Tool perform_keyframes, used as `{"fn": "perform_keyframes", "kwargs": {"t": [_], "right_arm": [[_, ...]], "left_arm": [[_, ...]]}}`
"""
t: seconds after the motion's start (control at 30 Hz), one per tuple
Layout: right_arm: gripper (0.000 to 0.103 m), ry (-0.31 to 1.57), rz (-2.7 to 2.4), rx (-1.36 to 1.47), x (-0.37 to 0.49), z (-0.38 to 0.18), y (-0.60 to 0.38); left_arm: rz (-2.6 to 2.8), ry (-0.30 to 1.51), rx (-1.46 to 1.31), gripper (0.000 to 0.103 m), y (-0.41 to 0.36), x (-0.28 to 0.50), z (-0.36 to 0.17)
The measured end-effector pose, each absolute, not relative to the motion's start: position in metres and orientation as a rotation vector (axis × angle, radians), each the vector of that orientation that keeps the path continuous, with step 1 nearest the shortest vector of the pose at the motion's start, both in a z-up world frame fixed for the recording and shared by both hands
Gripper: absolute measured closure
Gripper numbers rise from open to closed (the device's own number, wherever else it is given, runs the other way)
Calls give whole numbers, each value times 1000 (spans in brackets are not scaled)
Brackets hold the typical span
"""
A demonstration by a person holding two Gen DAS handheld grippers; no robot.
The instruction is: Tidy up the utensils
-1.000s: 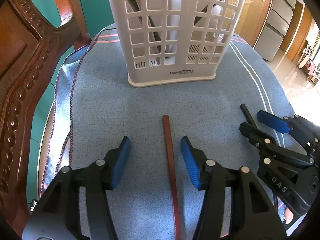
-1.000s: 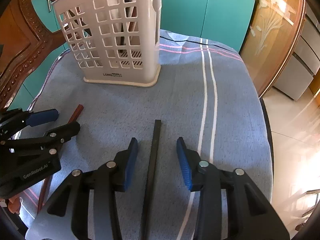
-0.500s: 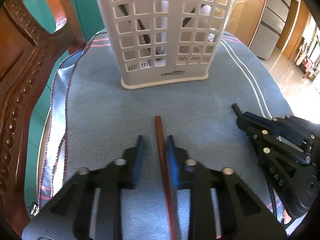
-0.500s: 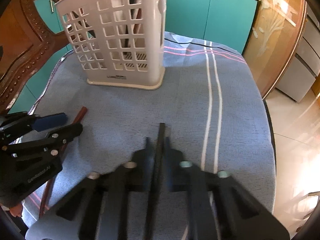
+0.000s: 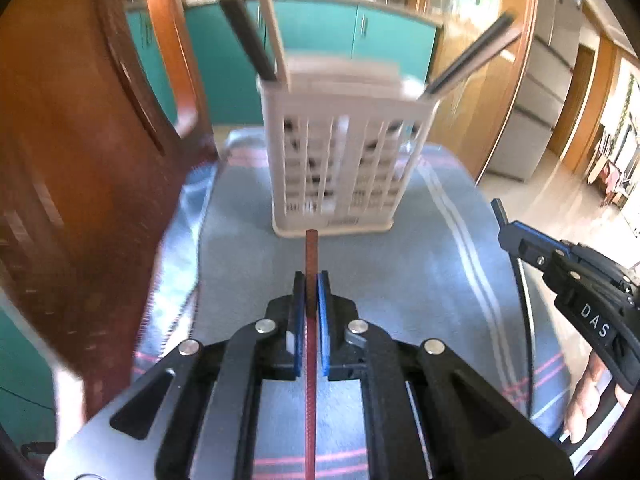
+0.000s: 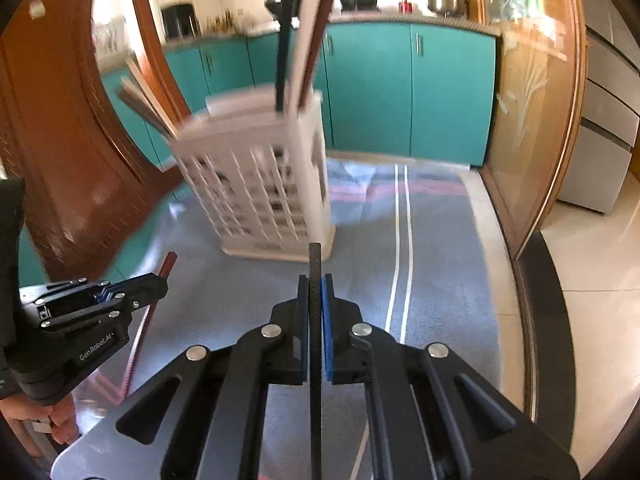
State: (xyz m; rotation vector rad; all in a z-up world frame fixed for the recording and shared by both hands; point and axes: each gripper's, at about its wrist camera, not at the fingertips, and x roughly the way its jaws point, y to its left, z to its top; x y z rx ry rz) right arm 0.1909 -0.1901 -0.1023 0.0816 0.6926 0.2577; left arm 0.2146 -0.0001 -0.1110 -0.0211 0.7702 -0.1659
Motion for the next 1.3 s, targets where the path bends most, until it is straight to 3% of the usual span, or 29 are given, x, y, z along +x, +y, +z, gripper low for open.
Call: {"fn": "perform_keyframes", "kwargs": {"t": [0.37,0.63,0.73,1.03,1.3], "right_arm": [[96,505,333,159,139,1,-206],[96,251,319,254,153,104,-220],[96,158,281,271,171,131,-219],[96,160,189,217,246,126,-198],[96,180,168,250,272,111,-195]], "left_arm": [[-283,582,-55,96,11,179,-7],[-243,295,-99,96,30,208,107],[-206,230,-101,96,28,229,125],[-151,313,-87,96,16,287,90],[-166,236,-138,96,20,293,122]]}}
